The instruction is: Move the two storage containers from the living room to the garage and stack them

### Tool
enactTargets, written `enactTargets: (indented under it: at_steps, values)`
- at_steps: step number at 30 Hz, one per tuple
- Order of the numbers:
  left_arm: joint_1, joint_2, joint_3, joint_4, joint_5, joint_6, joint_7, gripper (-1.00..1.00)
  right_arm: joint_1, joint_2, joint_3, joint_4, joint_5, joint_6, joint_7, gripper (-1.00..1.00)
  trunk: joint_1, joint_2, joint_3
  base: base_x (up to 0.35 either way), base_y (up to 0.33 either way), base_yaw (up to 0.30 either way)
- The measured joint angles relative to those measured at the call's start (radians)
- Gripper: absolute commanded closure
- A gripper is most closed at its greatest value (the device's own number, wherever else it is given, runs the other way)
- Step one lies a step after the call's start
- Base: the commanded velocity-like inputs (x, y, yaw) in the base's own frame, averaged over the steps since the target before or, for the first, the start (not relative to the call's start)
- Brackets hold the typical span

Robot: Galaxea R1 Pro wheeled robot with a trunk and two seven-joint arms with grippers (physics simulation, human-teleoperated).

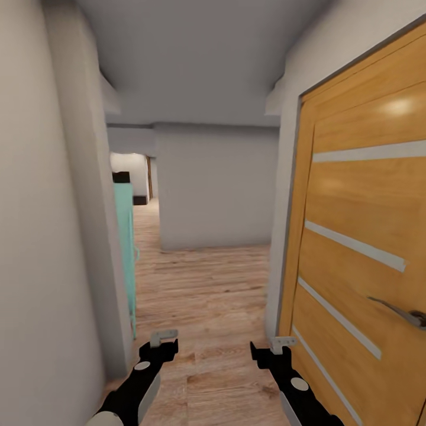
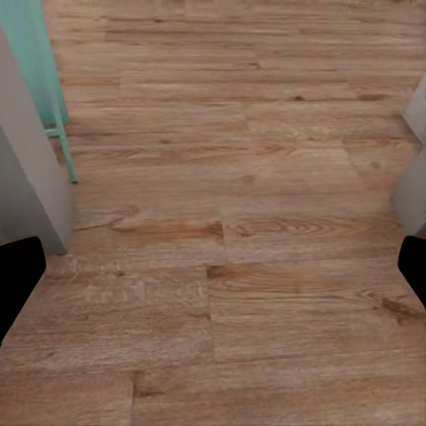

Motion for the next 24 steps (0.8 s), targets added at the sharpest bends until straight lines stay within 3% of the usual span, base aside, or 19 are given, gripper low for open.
enactTargets:
  at_steps: [5,12,19,24]
  values:
    - [0.000,0.004,0.000,0.045,-0.001,-0.062,0.000,-1.00,0.000,0.000,-0.006,0.013,0.000,0.000,-0.001,-1.00,0.000,0.000,0.000,0.219,0.000,0.000]
    - [0.000,0.005,0.000,0.094,-0.001,-0.138,0.000,-1.00,0.000,0.001,-0.108,0.054,0.000,-0.037,-0.002,-1.00,0.000,0.000,0.000,0.029,0.000,0.000]
    - [0.000,0.010,0.000,0.105,-0.001,-0.156,0.002,-1.00,0.000,0.000,-0.119,0.058,0.000,-0.043,-0.002,-1.00,0.000,0.000,0.000,0.001,0.000,0.000]
    - [0.000,0.026,0.002,0.113,-0.001,-0.154,0.008,-1.00,0.000,0.000,-0.119,0.080,0.001,-0.043,-0.002,-1.00,0.000,0.000,0.000,0.000,0.000,0.000]
